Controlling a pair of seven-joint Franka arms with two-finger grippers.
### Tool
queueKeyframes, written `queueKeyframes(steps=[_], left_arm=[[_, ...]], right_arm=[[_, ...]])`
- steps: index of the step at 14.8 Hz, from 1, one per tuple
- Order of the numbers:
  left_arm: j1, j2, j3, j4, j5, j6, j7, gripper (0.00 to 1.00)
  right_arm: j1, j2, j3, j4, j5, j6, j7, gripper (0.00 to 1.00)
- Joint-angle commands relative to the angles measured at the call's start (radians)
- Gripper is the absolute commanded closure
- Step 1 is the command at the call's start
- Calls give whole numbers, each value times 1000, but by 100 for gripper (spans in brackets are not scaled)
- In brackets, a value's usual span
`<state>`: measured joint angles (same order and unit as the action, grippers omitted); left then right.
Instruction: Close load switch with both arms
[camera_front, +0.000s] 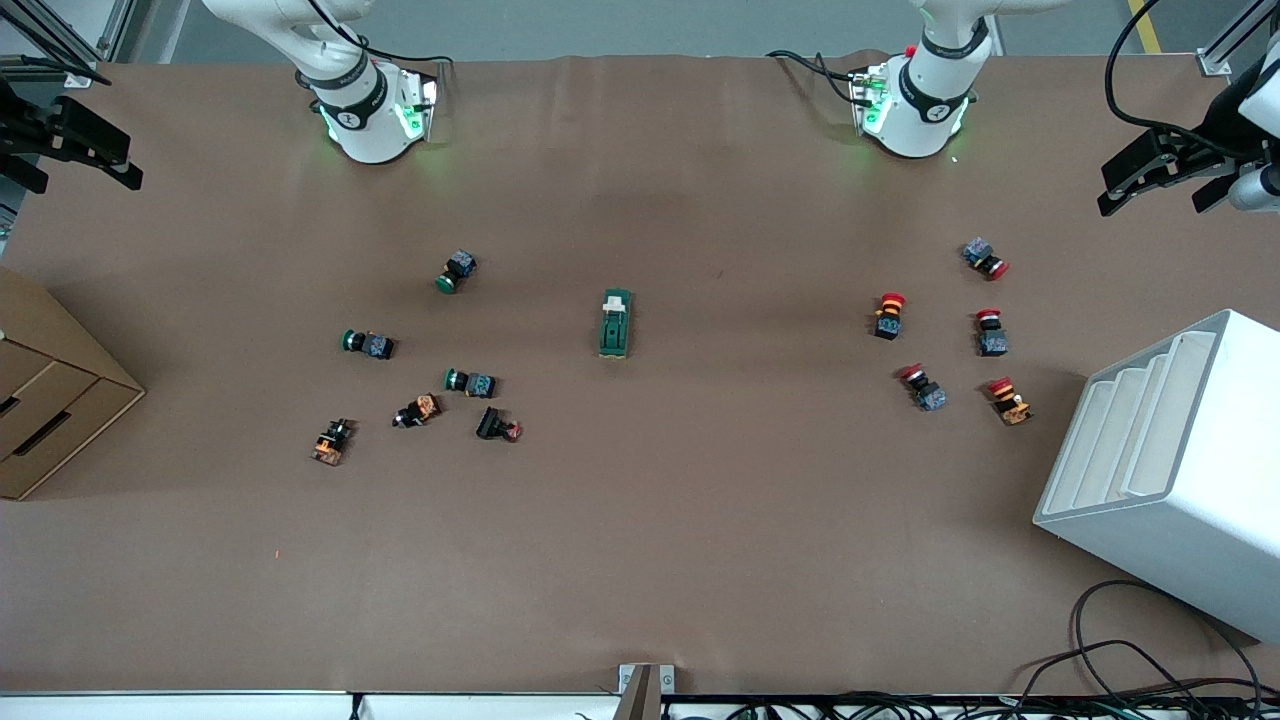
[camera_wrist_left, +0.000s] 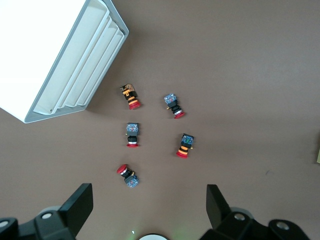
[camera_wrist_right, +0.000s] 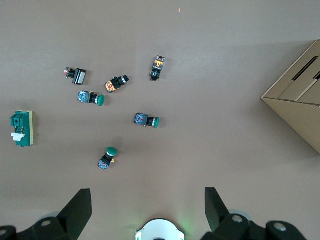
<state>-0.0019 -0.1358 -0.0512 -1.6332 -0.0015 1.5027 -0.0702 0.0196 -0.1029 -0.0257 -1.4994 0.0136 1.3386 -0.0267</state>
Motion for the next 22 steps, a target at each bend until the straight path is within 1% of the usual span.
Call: queueKeyframes(steps=[1,3,6,8,11,12,14,15,16,17,18,20,22], left_arm=[[-1,13,-7,23,18,-4,10,0],[-3,21,-7,24,18,-4,12,0],[-12,68,-10,88,17,-4,13,0],[-32,85,-18,84,2,-4,12,0],[-99,131,-76,79,3,53,-25,0],[-110,158,-108,73,1,80,-69,0],[-134,214,-203,47,1,157,-193,0],[-151,244,-246,43,9,207,-285,0],[-171,298,-286,42,14,262,-392,0],[-196,342,-309,42,18,318,-463,0],[-232,376,-314,41,23,376,-515,0],[-314,447,-315,39,92,459,-623,0],[-400,499,-315,41,147,499,-760,0]], right_arm=[[-4,-20,3,-16,-9,10,-12,0],[-4,-20,3,-16,-11,11,-27,0],[-4,-20,3,-16,-11,11,-27,0],[-6,-17,3,-3,-11,10,-24,0],[-10,-3,1,21,-1,11,-10,0],[-10,18,0,21,0,10,-10,0],[-12,55,0,22,-15,11,-13,0],[-20,77,0,24,-14,16,-13,0],[-42,107,0,24,-6,42,-21,0],[-62,118,0,24,3,74,-22,0],[-69,132,0,22,5,100,-22,0],[-72,185,0,22,0,119,-24,0],[-70,259,0,24,-14,131,-25,0]])
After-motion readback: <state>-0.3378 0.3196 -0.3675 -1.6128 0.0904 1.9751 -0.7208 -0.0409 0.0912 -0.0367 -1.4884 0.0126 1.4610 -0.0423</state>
